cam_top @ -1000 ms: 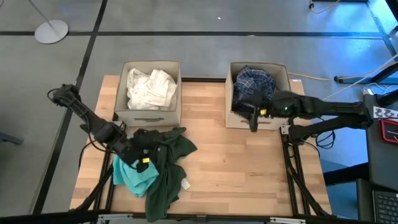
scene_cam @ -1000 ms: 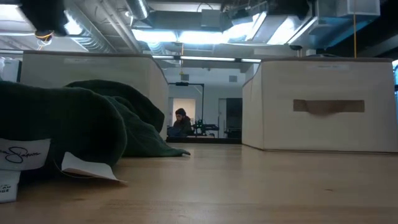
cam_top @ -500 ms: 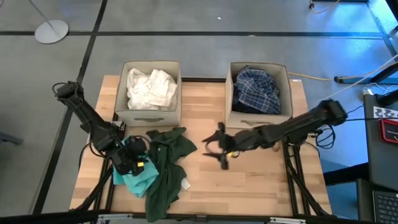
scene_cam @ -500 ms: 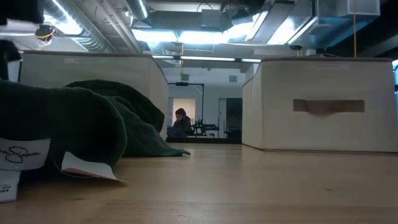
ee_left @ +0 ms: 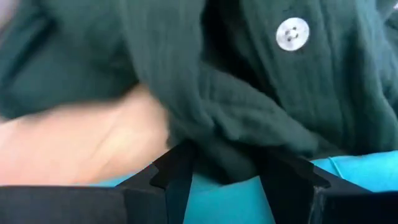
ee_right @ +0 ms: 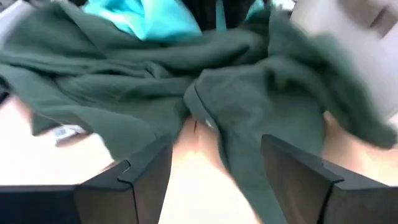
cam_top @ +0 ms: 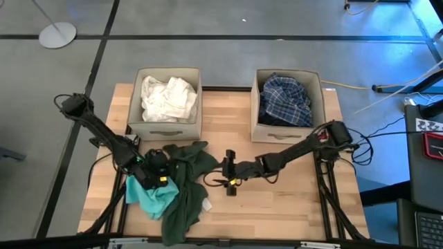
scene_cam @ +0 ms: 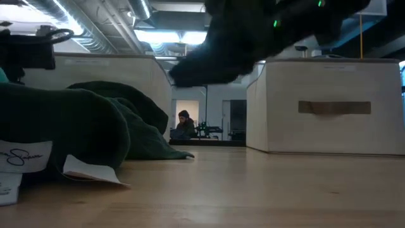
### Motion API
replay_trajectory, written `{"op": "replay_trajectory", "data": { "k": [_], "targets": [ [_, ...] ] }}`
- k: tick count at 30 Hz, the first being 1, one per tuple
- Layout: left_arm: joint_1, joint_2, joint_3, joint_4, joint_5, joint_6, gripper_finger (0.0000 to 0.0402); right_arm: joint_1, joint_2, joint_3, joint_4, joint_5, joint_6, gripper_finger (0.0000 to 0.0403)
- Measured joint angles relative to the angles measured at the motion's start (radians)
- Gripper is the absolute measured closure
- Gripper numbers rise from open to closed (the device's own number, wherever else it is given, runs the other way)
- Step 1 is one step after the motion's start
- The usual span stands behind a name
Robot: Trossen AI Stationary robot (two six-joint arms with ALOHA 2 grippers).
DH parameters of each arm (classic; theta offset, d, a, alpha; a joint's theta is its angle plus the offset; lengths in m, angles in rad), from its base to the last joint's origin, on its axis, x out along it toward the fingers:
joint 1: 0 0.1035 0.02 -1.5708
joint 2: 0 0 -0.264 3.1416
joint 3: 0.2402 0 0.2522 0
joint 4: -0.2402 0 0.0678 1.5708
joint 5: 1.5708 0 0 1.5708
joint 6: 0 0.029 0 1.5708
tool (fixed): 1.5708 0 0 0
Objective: Sort clothes
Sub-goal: Put the green jacket into the right brown bin
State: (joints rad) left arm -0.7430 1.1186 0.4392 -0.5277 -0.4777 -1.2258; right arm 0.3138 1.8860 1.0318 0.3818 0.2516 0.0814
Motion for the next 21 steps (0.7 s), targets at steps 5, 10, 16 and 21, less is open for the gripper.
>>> {"op": "replay_trajectory", "data": {
  "k": [5, 10, 16, 21],
  "targets": [
    [0.047, 0.088, -0.059, 0.239, -0.017, 0.086, 0.0236, 0.0, 0.082, 0.024, 0.032, 0.01, 0.023, 0.0155],
    [0.089, 0.189, -0.087, 0.536, -0.058, 0.214, 0.0236, 0.0, 0.134, 0.061, 0.031, 0.01, 0.025, 0.0155],
    [0.123, 0.311, -0.087, 0.817, -0.057, 0.358, 0.0236, 0.0, 0.179, 0.111, 0.034, 0.011, 0.025, 0.0155],
    [0.146, 0.386, -0.087, 0.985, -0.058, 0.437, 0.0236, 0.0, 0.18, 0.116, 0.031, 0.036, 0.025, 0.0155]
  ]
}}
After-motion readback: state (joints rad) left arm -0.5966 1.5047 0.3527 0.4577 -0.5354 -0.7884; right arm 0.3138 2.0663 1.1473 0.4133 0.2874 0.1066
